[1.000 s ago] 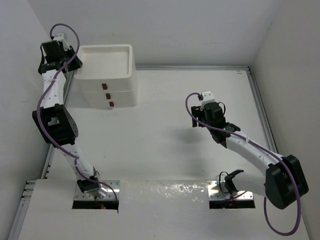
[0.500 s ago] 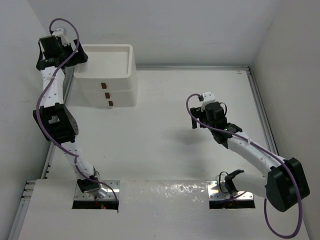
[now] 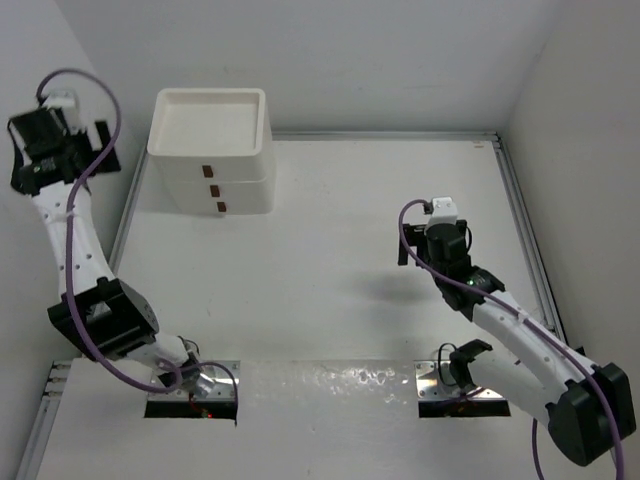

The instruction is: Sort the tools into containers

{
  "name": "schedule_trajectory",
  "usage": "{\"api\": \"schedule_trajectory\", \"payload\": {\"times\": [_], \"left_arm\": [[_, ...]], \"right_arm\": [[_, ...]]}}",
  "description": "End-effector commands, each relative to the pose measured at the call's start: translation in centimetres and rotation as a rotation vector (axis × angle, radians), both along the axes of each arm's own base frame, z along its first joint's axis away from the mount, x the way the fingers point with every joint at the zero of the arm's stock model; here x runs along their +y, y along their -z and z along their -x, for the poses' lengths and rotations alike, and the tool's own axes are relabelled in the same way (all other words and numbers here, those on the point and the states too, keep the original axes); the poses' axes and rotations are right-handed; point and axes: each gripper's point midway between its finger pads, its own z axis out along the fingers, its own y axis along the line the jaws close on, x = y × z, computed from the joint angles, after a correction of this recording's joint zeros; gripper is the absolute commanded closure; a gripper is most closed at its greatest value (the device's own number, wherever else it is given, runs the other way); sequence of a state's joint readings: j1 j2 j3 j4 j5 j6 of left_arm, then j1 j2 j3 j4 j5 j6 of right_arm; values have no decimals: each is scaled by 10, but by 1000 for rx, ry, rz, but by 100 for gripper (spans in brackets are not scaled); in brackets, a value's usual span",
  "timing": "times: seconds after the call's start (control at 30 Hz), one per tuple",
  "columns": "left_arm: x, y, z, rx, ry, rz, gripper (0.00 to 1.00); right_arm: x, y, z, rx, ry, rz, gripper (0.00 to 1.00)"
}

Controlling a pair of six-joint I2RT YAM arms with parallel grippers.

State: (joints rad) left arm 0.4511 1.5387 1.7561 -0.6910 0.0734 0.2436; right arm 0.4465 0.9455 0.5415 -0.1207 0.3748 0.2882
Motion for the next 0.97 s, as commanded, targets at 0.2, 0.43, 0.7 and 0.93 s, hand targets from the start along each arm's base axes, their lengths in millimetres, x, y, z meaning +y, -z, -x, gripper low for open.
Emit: {"api": "schedule_trajectory", "payload": {"times": [0.2, 0.43, 0.7, 0.93], "left_arm": [[37, 195, 152, 484, -211, 130, 0], [17, 224, 157, 507, -182, 222, 0], [13, 233, 154, 511, -160, 241, 0], [10, 237, 152, 509, -143, 250, 0]], "right_arm": [[-46, 16, 10, -65, 330, -49, 1], [-41, 28, 11, 36, 341, -31, 1], [-41, 36, 18, 104, 302, 13, 1], [-30, 21, 17, -31, 230, -89, 1]]}}
